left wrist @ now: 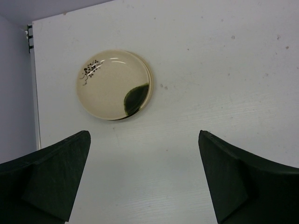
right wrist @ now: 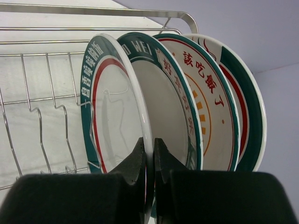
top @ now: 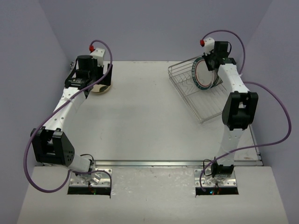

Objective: Unload the plates from the dish rack

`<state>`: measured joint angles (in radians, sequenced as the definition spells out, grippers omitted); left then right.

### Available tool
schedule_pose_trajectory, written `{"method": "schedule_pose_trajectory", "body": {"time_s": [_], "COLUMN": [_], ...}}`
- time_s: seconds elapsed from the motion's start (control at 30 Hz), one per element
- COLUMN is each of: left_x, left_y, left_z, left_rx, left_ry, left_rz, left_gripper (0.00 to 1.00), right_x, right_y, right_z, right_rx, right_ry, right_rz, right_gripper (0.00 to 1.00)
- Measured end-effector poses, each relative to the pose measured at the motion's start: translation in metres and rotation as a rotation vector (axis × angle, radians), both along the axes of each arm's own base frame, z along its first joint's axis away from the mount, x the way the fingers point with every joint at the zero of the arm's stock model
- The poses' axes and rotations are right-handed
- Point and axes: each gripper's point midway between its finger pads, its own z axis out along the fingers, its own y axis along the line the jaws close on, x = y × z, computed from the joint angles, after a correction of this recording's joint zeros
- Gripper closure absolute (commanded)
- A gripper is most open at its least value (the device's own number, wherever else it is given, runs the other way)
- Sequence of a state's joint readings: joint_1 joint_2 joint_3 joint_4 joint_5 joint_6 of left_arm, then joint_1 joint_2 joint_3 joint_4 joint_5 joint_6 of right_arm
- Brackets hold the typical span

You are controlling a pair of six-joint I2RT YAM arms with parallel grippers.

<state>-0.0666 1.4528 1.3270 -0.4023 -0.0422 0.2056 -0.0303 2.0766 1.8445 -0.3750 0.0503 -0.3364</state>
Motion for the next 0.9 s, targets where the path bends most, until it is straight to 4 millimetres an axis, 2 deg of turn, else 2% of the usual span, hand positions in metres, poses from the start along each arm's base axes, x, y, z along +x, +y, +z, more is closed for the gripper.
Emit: {"method": "schedule_pose_trajectory", "body": {"time_s": [0.1, 0.23, 0.33, 0.47, 0.53, 0.63, 0.73, 0.8, 0.9], "left_x": [0.000, 0.000, 0.000, 0.002, 0.003, 0.001, -0.010, -0.019, -0.030], "left_y": [0.000, 0.000, 0.000, -0.003, -0.011, -0.037, -0.067, -0.084, -0.105], "left_z": [0.000, 0.000, 0.001, 0.007, 0.012, 0.023, 0.035, 0.043, 0.054], "left_rx": [-0.001, -0.002, -0.004, -0.017, -0.046, -0.126, -0.225, -0.295, -0.381], "left_ry": [0.000, -0.002, -0.003, -0.015, -0.022, -0.034, -0.037, -0.033, -0.026], "left_rz": [-0.002, -0.001, 0.000, -0.005, -0.040, -0.167, -0.308, -0.387, -0.478], "left_gripper": [0.00, 0.00, 0.00, 0.00, 0.00, 0.00, 0.00, 0.01, 0.04], "right_x": [-0.001, 0.000, -0.006, -0.019, -0.027, -0.042, -0.062, -0.076, -0.102], "right_y": [0.000, 0.000, 0.000, 0.005, 0.012, 0.035, 0.071, 0.103, 0.155], "right_z": [0.008, 0.037, 0.073, 0.135, 0.166, 0.207, 0.225, 0.223, 0.197], "right_rx": [-0.001, -0.010, -0.029, -0.024, 0.006, 0.095, 0.200, 0.278, 0.401], "right_ry": [0.006, -0.047, -0.112, -0.231, -0.292, -0.370, -0.380, -0.353, -0.249], "right_rz": [-0.002, -0.005, -0.009, 0.000, 0.014, 0.071, 0.158, 0.236, 0.348], "right_gripper": [1.00, 1.00, 1.00, 1.00, 1.00, 1.00, 1.00, 1.00, 1.00]}}
